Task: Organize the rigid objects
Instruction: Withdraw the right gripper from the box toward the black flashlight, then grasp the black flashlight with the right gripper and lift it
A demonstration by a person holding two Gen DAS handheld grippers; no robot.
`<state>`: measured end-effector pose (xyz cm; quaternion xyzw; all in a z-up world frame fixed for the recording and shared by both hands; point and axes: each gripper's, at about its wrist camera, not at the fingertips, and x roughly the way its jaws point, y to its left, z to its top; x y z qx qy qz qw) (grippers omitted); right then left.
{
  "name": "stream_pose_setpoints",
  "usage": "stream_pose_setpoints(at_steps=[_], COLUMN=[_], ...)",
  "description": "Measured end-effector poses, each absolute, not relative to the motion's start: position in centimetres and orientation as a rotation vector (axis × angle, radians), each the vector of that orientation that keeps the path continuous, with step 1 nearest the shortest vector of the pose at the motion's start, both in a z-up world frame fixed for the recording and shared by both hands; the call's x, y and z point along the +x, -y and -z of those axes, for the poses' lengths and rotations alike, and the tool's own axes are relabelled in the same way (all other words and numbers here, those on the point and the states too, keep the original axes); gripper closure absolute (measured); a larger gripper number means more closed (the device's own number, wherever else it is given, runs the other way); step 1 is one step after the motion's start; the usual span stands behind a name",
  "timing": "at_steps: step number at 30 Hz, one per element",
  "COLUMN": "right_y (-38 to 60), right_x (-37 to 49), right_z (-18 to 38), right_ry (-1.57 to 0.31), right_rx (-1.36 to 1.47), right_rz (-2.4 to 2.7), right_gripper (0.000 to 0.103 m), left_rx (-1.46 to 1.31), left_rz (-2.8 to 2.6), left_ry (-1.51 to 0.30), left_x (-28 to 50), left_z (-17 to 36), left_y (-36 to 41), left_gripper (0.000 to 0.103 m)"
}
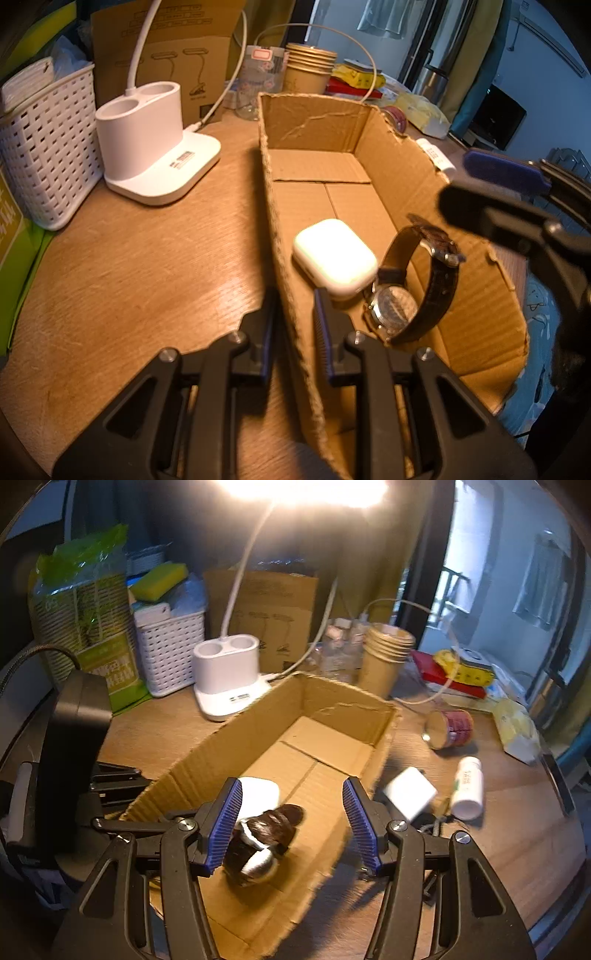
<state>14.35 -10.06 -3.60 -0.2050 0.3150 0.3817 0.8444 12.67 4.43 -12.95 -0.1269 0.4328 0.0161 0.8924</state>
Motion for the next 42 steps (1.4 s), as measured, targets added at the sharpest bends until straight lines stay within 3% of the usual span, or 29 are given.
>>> stream_pose_setpoints(at_steps=[16, 42], right_y=[17.2, 22.1], right_x=[17.0, 23.3], right_z=[3.9, 10.0], right_ry=[-0.668, -0.783], right_rx=[-0.326, -0.227], right_rz=[-0.624, -0.394], right_gripper=[0.043, 0.043], left_rx=[-0.259, -0.259], left_rz=[-0.033, -0.033], left_ry=[-0.895, -0.893], left_x=[12.7, 12.8], left_z=[12.9, 12.7], left_y=[-4.4, -4.6], left_gripper=[0.082, 0.082])
